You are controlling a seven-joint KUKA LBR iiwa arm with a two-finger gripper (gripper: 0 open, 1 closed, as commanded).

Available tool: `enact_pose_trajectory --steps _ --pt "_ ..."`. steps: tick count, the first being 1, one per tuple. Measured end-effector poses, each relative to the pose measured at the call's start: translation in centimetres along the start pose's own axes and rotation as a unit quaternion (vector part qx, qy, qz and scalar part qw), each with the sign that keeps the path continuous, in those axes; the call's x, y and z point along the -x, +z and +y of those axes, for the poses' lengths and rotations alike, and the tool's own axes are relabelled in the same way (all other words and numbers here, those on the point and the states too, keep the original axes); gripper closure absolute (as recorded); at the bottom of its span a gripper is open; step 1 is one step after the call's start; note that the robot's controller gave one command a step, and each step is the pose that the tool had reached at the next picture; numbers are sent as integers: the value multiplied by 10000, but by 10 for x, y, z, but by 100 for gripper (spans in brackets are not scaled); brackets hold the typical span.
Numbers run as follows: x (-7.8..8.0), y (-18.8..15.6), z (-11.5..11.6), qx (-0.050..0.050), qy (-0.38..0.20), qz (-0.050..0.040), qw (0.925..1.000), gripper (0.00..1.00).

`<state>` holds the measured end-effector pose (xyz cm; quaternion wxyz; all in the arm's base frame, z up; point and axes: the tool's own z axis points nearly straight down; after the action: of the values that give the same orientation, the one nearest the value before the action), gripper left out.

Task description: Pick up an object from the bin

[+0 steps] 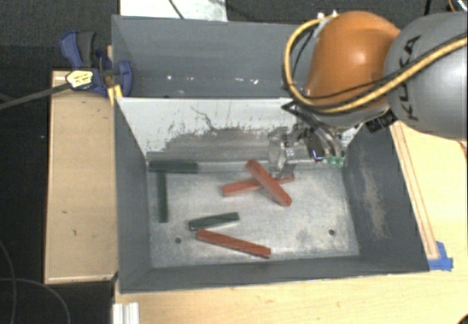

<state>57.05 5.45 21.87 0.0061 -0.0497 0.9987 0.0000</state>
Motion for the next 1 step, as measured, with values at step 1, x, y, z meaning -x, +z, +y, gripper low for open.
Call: enact_pose_trajectory --steps 1 --pt "-2 5 0 2 -7 47 10000 0"
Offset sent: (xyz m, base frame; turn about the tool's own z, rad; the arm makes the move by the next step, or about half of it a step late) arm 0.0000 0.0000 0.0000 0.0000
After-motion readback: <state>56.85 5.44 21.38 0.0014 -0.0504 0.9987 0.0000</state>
